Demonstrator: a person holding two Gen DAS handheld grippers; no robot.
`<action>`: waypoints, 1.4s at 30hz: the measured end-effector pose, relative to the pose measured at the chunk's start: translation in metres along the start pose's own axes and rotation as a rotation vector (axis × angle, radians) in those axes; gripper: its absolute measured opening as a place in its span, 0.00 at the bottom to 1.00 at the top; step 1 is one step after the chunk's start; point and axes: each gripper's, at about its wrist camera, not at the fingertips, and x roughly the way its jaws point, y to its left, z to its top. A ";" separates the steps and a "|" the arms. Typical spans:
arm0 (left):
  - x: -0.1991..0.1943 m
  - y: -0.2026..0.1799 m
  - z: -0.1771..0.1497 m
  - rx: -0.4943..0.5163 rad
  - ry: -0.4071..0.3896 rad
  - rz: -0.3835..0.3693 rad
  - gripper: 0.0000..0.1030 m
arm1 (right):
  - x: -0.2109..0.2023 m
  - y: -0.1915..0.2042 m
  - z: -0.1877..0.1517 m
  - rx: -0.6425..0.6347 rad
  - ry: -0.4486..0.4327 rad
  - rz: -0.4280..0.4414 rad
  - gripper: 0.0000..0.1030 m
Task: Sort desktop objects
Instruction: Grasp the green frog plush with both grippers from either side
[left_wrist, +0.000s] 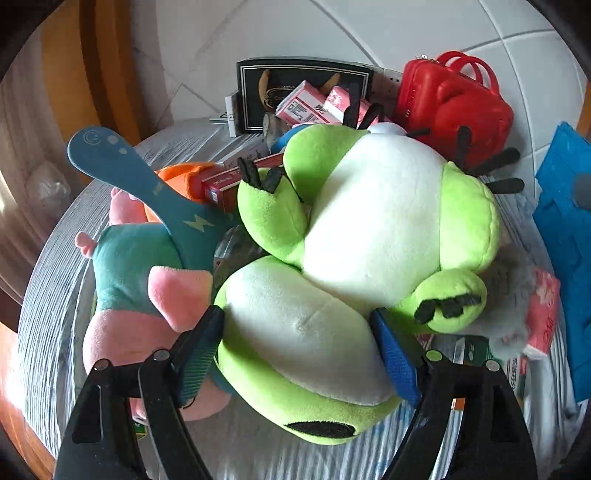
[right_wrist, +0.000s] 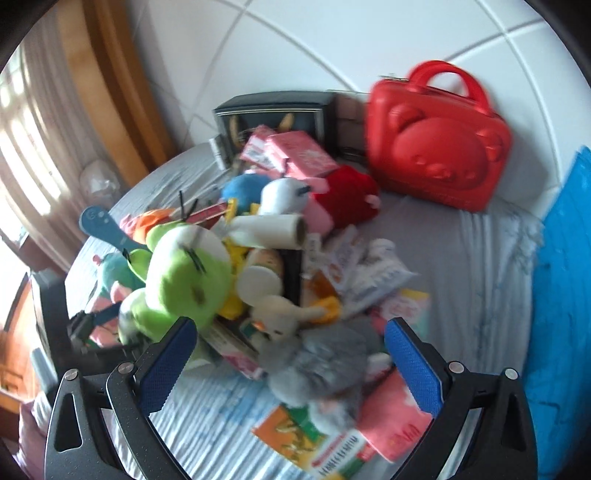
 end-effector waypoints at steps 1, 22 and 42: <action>-0.003 0.002 -0.003 -0.004 0.000 -0.005 0.79 | 0.007 0.008 0.002 -0.016 0.003 0.012 1.00; -0.013 -0.007 -0.058 0.146 0.081 -0.023 0.83 | 0.064 0.028 -0.109 0.080 0.285 0.070 0.91; 0.013 0.021 -0.044 0.148 0.117 -0.175 0.88 | 0.085 0.042 -0.129 0.260 0.170 0.162 0.92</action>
